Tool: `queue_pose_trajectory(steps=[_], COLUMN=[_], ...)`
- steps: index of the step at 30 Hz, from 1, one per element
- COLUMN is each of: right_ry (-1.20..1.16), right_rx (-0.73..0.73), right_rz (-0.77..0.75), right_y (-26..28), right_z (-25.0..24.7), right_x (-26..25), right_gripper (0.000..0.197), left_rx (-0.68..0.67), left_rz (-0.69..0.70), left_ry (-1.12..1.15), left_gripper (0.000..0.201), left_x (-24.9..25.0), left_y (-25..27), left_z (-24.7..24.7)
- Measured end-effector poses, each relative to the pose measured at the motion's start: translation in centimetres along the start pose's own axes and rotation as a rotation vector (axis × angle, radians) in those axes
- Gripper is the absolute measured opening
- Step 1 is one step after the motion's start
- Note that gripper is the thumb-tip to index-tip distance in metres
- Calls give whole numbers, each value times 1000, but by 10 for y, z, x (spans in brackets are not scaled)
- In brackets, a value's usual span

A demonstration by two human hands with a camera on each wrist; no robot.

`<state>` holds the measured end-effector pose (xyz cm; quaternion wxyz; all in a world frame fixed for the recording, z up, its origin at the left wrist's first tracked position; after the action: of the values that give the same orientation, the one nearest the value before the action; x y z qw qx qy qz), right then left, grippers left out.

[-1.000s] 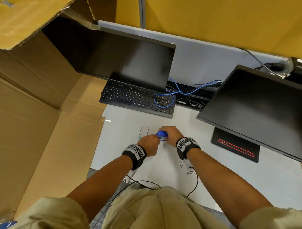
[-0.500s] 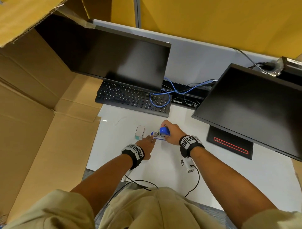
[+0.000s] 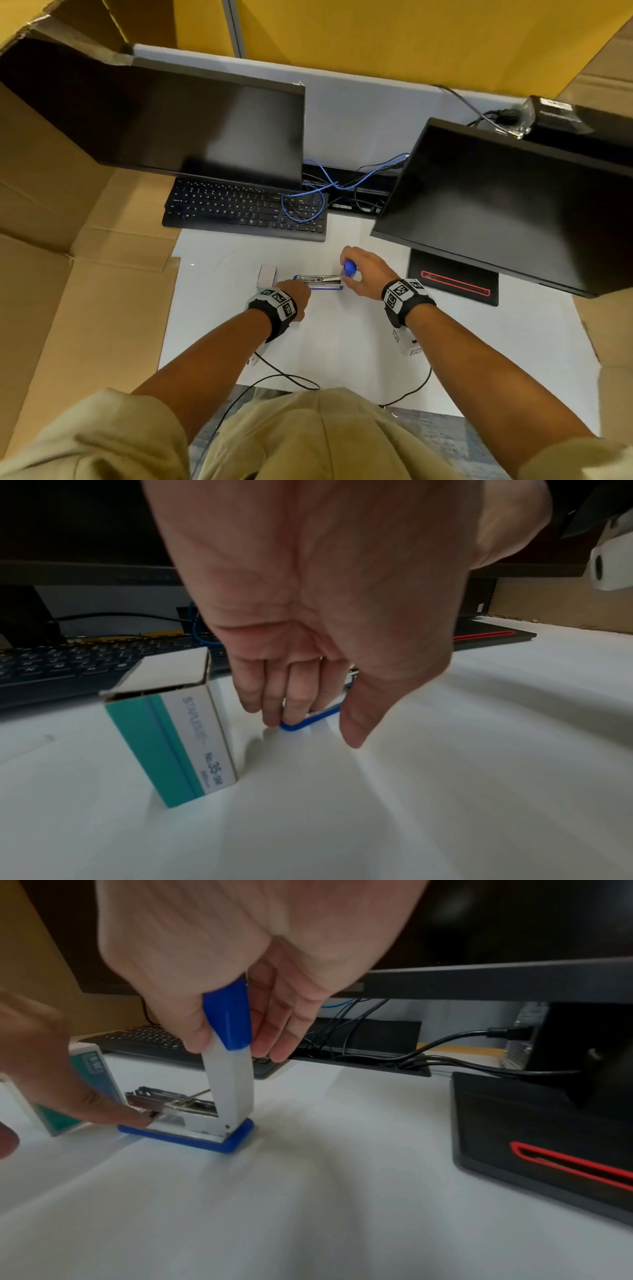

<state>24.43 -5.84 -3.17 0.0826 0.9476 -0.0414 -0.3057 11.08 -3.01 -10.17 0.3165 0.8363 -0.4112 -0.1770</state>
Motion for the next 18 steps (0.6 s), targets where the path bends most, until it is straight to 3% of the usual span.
queue_pose_trajectory(steps=[6,14,18], right_ry=[29,72,86], right_rx=[28,-106,-48], right_rz=[69,201,197], right_y=[18,34,36], right_z=[-6,24,35], right_x=[28,64,64], right_gripper=[22,16,21], left_rx=[22,76,91], left_rz=[-14,-55,-51], left_ry=[17,38,14], left_gripper=[43,60,61], left_x=[0,-3,-1], left_y=[-3,-3,-2], left_z=[2,7,5])
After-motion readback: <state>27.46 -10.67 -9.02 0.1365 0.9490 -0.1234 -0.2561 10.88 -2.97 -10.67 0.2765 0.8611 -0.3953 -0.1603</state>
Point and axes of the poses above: each hand's wrist, its own y-axis away from the middle knuckle, its own z-axis out of the palm, x = y × z, the point moved 10 cm from there along -y, towards the middle knuckle, and after that the axes turned 5 degrees about -z, right-handed, at the moved point
